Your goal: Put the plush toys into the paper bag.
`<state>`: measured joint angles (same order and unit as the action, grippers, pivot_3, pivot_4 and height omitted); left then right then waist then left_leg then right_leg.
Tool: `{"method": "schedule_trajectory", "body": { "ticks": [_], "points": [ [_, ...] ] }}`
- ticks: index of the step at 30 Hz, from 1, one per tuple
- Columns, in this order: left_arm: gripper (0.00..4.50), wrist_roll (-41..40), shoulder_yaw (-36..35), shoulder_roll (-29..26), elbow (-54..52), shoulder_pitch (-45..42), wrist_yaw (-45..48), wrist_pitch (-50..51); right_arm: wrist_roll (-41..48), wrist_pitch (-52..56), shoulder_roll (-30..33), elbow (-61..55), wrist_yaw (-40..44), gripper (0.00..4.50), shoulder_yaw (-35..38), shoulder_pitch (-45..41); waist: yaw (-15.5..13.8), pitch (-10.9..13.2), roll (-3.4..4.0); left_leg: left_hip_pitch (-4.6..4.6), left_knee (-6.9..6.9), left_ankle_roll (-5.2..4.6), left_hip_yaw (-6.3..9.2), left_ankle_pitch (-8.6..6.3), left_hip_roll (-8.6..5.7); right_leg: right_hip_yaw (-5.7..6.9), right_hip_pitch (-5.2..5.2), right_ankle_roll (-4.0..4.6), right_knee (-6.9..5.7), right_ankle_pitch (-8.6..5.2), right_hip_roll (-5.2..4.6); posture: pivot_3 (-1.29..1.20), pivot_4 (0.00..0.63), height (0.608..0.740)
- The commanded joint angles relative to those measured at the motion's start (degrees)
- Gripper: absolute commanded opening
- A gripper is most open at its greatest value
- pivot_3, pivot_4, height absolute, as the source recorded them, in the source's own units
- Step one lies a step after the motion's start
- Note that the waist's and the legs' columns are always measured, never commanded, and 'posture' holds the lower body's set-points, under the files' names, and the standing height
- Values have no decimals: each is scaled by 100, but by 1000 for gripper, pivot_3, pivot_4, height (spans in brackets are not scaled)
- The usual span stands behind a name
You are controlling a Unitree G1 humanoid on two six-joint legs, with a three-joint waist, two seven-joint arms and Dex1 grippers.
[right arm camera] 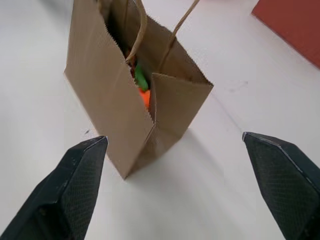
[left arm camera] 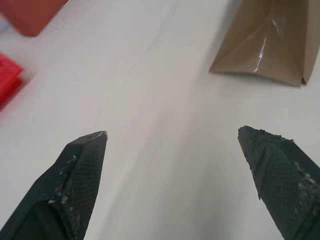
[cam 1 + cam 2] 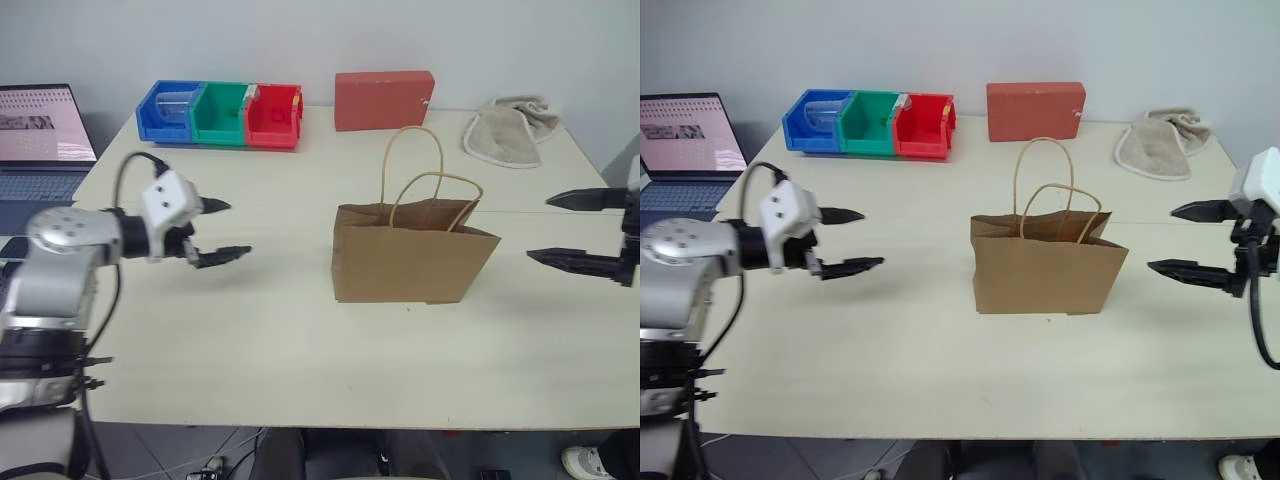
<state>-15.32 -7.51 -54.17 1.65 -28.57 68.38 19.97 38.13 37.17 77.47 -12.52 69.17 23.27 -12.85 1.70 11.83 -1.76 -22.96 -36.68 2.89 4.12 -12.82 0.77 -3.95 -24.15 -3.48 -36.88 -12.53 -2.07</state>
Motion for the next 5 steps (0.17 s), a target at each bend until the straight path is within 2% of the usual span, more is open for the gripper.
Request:
{"method": "schedule_trajectory", "body": {
  "ticks": [1,5],
  "points": [
    [4461,-569,-567,-361,-592,217,147,591,-39,-197,151,166,433,4500,71,-192,-3,0,0,-1,0,0,0,0,0,1,0,1,1,-1,0,0,150,740],
    [4461,-847,-811,-509,-769,500,114,920,-160,-339,45,308,470,4500,-99,-387,20,1,2,4,-1,2,-8,-1,3,1,-2,3,-1,-2,-2,0,150,740]
  ]
}}
